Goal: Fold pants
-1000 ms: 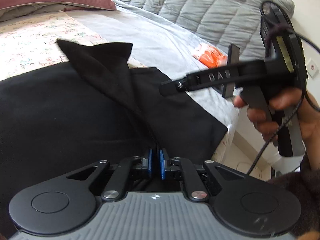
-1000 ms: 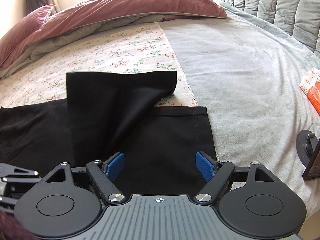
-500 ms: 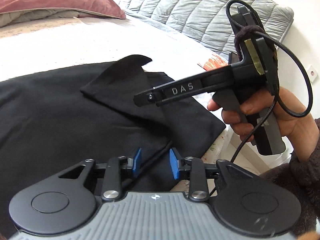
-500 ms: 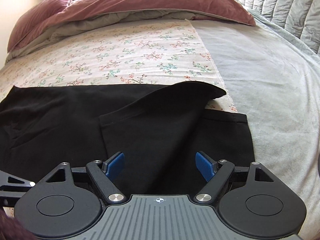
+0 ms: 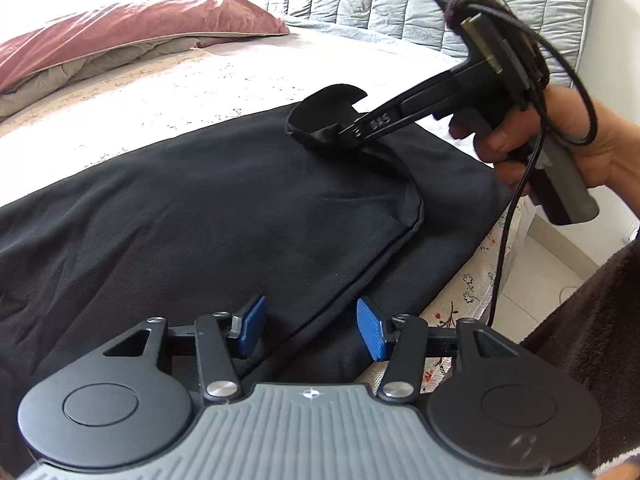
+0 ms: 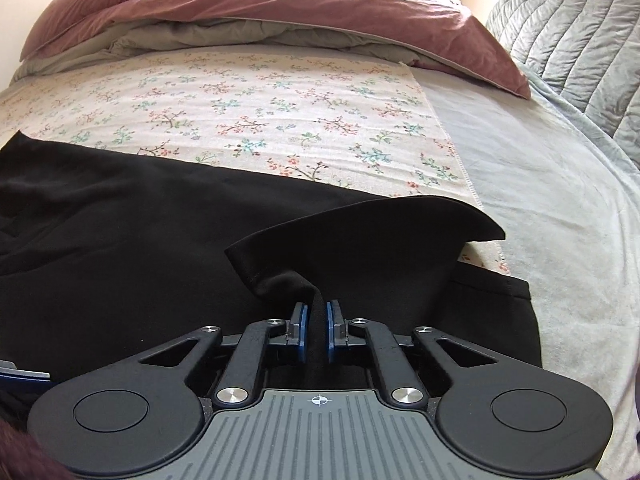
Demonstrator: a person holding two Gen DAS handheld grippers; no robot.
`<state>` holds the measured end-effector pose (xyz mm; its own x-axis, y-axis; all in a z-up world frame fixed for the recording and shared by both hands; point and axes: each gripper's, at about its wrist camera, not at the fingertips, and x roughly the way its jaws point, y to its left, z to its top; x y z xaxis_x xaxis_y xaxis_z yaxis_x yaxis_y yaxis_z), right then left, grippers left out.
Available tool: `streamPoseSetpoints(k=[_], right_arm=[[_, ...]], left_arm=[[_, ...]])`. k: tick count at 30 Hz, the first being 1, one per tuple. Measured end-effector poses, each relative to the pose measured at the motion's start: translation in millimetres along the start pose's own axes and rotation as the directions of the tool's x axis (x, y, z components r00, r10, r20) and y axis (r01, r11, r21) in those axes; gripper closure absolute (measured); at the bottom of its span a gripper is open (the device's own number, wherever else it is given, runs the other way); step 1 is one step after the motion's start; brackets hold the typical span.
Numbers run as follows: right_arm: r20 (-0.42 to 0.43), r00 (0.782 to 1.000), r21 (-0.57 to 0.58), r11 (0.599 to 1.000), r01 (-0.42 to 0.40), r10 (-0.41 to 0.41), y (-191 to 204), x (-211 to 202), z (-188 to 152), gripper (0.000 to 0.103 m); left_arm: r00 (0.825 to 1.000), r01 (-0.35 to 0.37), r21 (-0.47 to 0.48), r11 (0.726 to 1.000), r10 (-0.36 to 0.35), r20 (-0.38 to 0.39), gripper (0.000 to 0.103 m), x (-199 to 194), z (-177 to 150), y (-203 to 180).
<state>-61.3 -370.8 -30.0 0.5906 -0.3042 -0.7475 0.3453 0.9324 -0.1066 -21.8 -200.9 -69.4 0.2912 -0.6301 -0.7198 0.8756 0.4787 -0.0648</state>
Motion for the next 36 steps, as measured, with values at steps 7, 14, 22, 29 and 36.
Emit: streamPoseSetpoints(k=[7,14,22,29,36], right_arm=[[0.032,0.999,0.305,0.952,0.000,-0.010,-78,-36,-20,0.101],[0.028,0.990,0.493,0.860,-0.131,0.135,-122,-37,-44,0.073],[0.089,0.995,0.223,0.973,-0.058,0.039,-82,-48,-23,0.035],[0.076,0.997,-0.137,0.991,0.001,0.010,-13,-30,-21,0.031],[0.048,0.996,-0.266,0.962,-0.056,0.071,27,-11,-19,0.034]], left_arm=[[0.997,-0.069,0.091,0.993,0.067,0.031,0.069,7,0,-15],[0.995,-0.096,0.081,0.992,0.093,0.039,0.079,10,1,-10],[0.993,-0.109,0.105,0.988,0.105,0.046,0.080,3,-7,-18],[0.993,-0.108,0.098,0.989,0.103,0.054,0.082,2,-9,-18],[0.994,-0.101,0.086,0.991,0.096,0.059,0.082,0,-11,-15]])
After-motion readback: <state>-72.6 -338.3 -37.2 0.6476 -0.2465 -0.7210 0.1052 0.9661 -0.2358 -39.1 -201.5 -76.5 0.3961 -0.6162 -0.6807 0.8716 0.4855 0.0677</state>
